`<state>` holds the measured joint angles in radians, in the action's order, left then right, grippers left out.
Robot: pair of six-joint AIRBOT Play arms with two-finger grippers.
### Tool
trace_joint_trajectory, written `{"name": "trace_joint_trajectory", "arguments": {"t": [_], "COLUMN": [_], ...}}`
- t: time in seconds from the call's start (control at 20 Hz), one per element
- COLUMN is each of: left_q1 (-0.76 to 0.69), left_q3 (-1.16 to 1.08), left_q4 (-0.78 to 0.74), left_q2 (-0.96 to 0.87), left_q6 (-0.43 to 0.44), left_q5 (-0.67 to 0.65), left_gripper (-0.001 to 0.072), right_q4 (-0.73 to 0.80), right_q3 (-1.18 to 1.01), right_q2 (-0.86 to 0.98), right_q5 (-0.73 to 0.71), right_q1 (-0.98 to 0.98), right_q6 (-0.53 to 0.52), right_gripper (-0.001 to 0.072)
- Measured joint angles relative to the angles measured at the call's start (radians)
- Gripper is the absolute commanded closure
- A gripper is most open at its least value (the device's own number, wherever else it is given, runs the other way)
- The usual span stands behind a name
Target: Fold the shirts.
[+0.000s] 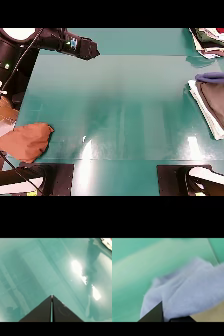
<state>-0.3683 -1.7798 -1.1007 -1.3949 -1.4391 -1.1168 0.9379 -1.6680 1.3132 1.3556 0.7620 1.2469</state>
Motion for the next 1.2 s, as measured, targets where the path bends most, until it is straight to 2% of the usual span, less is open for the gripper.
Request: {"name": "trace_joint_trajectory", "arguments": {"t": [0.05, 0.15, 0.2, 0.3, 0.35, 0.5, 0.65, 0.8, 0.95, 1.0, 1.1, 1.15, 1.2], "left_q1": [0.0, 0.0, 0.0, 0.0, 0.0, 0.0, 0.0, 0.0, 0.0, 0.0, 0.0, 0.0, 0.0], "left_q3": [0.0, 0.0, 0.0, 0.0, 0.0, 0.0, 0.0, 0.0, 0.0, 0.0, 0.0, 0.0, 0.0], "left_q4": [0.0, -0.001, -0.001, -0.002, -0.002, -0.002, -0.002, -0.002, -0.002, -0.001, 0.0, 0.0, 0.001], "left_q2": [0.0, 0.0, 0.0, 0.0, 0.0, 0.0, 0.0, 0.0, 0.0, 0.0, 0.0, 0.0, 0.0], "left_q6": [0.0, 0.002, 0.004, 0.005, 0.005, 0.007, 0.007, 0.007, 0.006, 0.006, 0.005, 0.005, 0.004], "left_q5": [-0.001, -0.001, -0.001, -0.001, -0.002, -0.004, -0.004, -0.002, -0.018, -0.021, -0.02, -0.019, -0.015], "left_gripper": [0.0683, 0.0683, 0.0683, 0.0683, 0.0683, 0.0683, 0.0683, 0.0683, 0.0683, 0.0683, 0.0683, 0.0683, 0.0683], "right_q4": [0.032, 0.1, 0.132, 0.193, 0.216, 0.245, 0.163, 0.019, -0.061, -0.077, -0.095, -0.101, -0.108], "right_q3": [0.054, 0.163, 0.211, 0.295, 0.324, 0.363, 0.337, 0.288, 0.246, 0.238, 0.228, 0.225, 0.222], "right_q2": [-0.026, -0.074, -0.092, -0.123, -0.134, -0.152, -0.159, -0.162, -0.163, -0.163, -0.163, -0.163, -0.163], "right_q5": [0.002, 0.002, 0.002, 0.004, 0.005, 0.009, 0.011, 0.019, 0.012, 0.002, -0.025, -0.038, -0.048], "right_q1": [0.027, 0.078, 0.1, 0.142, 0.159, 0.19, 0.156, 0.022, -0.186, -0.256, -0.391, -0.452, -0.511], "right_q6": [0.0, 0.0, 0.001, 0.001, 0.001, 0.01, 0.024, 0.027, 0.027, 0.027, 0.027, 0.027, 0.017], "right_gripper": [0.0584, 0.0581, 0.0537, 0.0355, 0.0299, 0.0297, 0.0297, 0.0299, 0.0306, 0.0341, 0.0625, 0.0698, 0.0698]}}
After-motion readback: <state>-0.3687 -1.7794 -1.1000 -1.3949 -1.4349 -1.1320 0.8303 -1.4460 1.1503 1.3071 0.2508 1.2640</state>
